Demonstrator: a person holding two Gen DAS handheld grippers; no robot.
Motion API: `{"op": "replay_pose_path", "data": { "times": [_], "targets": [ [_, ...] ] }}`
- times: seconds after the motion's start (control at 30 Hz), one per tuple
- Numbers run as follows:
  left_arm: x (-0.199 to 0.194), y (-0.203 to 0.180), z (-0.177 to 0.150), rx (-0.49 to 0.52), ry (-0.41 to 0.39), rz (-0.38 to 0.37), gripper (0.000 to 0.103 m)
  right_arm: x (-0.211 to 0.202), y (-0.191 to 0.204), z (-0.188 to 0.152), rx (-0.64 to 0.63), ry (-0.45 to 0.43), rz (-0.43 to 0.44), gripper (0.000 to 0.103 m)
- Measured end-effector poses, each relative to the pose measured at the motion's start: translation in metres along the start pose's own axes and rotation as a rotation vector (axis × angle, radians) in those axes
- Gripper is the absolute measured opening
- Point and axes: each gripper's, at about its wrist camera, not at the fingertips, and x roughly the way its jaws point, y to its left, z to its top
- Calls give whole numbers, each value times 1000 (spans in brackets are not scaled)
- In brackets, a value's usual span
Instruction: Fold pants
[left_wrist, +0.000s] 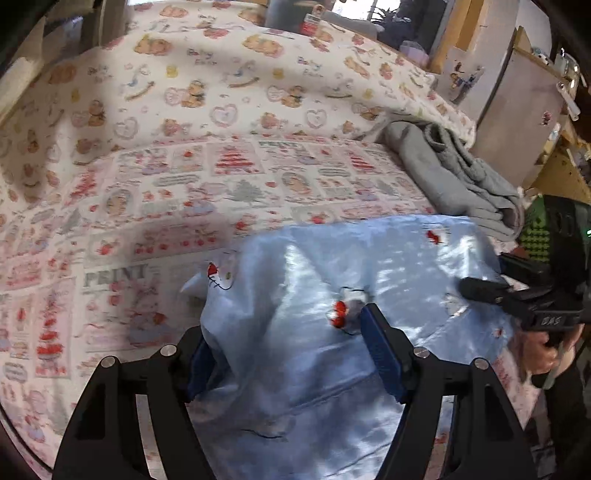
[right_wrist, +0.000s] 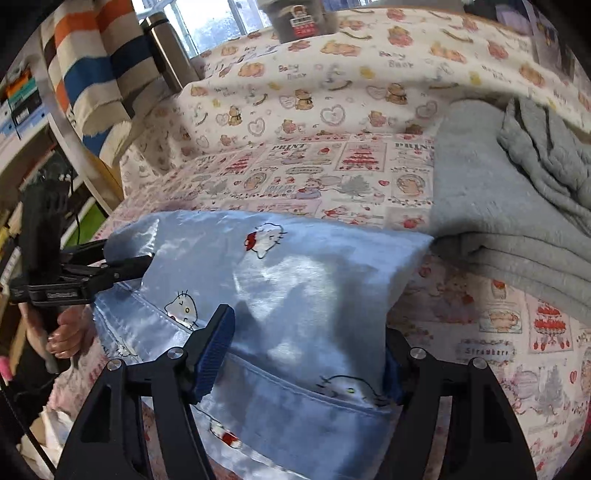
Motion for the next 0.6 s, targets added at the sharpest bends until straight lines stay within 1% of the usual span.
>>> {"op": "replay_pose_path", "data": {
  "times": [0.03, 0.07, 0.1, 0.13, 0.17, 0.2, 0.23, 0.27, 0.33, 0.37, 0.43, 0.47, 0.5, 0.6],
  "targets": [
    [1, -1, 0, -3, -3, 6, 70, 0, 2, 0, 5, -2, 1, 69],
    [1, -2, 0, -6, -9, 9, 63, 1, 2, 0, 11, -3, -1, 67],
    [1, -2, 0, -10, -10, -5, 45, 1, 4, 0, 15, -3, -6, 61],
    [1, -1, 0, -18, -6, -23, 38, 1, 4, 0, 17, -2, -9, 54],
    [3, -1, 0, -31, 6, -47, 33, 1, 5, 0, 20, -1, -9, 51],
    [2, 0, 0, -36, 0, -50, 32, 2, 5, -1, 22, 0, -6, 44],
    [3, -1, 0, -33, -1, -49, 32, 2, 6, -1, 21, 3, -1, 39],
    [3, -3, -1, -25, -3, -43, 32, 2, 7, -1, 17, 4, 2, 38],
    [3, -7, -2, -5, 1, -32, 32, 3, 11, -2, 5, 0, -18, 30],
    [3, -10, -3, 5, 3, -22, 34, 4, 12, -2, -2, -3, -30, 27],
    [3, -17, -5, 39, 3, 18, 34, 5, 15, -3, -12, -8, -52, 16],
    [3, -20, -5, 56, -2, 42, 18, 5, 16, -3, -12, -13, -51, 12],
    [3, -23, -6, 68, -7, 52, 7, 4, 16, -4, -9, -15, -43, 9],
    [-2, -32, -7, 92, -35, 99, 5, 2, 19, -2, -5, -34, -38, 6]
  ]
}}
